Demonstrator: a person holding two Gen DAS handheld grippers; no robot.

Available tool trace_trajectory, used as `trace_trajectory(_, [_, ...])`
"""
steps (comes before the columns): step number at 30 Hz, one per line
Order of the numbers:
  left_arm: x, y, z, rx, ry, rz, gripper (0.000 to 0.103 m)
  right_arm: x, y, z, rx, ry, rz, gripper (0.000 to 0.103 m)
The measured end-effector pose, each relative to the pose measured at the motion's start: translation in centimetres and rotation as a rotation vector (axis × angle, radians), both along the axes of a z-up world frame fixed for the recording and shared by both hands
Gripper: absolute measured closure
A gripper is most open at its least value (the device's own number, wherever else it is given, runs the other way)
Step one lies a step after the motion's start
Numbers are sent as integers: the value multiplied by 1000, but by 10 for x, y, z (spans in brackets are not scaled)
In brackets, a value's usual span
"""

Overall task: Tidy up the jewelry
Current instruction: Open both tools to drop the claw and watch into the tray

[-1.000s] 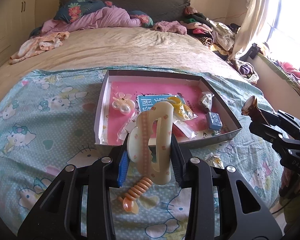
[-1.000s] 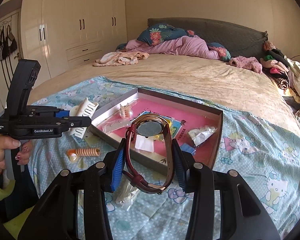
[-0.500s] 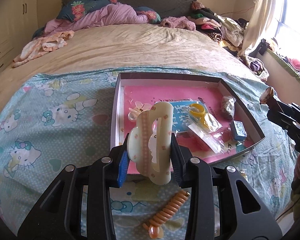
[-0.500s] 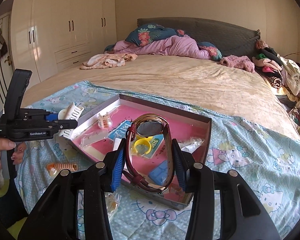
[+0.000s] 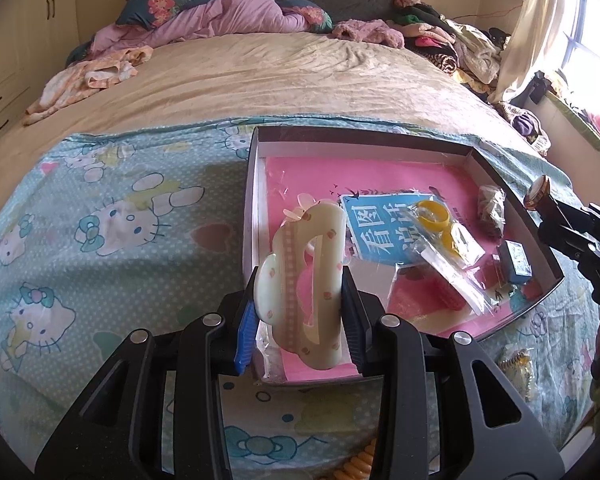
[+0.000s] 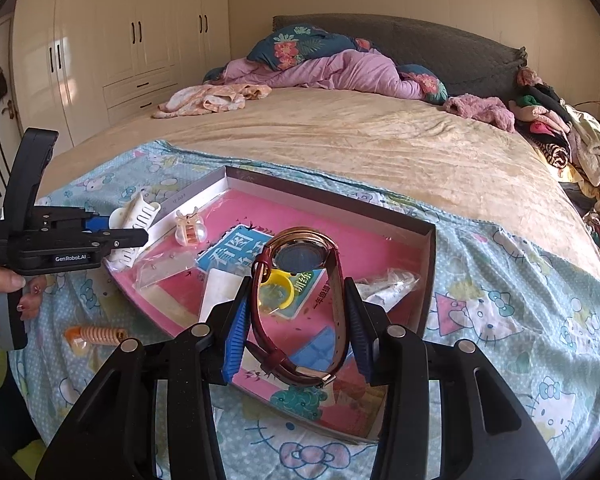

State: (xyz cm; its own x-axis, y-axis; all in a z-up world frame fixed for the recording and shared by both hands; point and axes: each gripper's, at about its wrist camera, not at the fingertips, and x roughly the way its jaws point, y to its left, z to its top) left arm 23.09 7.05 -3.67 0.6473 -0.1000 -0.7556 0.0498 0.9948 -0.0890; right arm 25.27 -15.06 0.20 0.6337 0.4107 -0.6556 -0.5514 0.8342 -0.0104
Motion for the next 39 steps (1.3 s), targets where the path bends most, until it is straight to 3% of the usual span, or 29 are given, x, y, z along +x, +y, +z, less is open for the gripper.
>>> trace_trajectory(10, [-5,-1,5,-23,-14,-3,55,14,16,-16,-14,43,16,60])
trace_trajectory(12, [-7,-1,8,-13,-24,5,46,15,17,-18,-9,54,19,58])
trace_trajectory(15, [-9,0,10,-15,-29,10,45,15,18,-21,3,68,8,56])
trace_trajectory(22, [-13,-3,15,-20,-41,9,40,2,11,-10,36,47,-10,34])
trace_trajectory(29, [-21,-4,23,-16,-56,16,26,-18,0,5,75,12,-29,14])
trace_trajectory(35, [-32,-6,33,-24,-82,22,13,-40,-10,19,110,-14,-35,9])
trace_trajectory(39, [-41,-6,41,-34,-100,23,13,-55,-15,27,129,-30,-33,8])
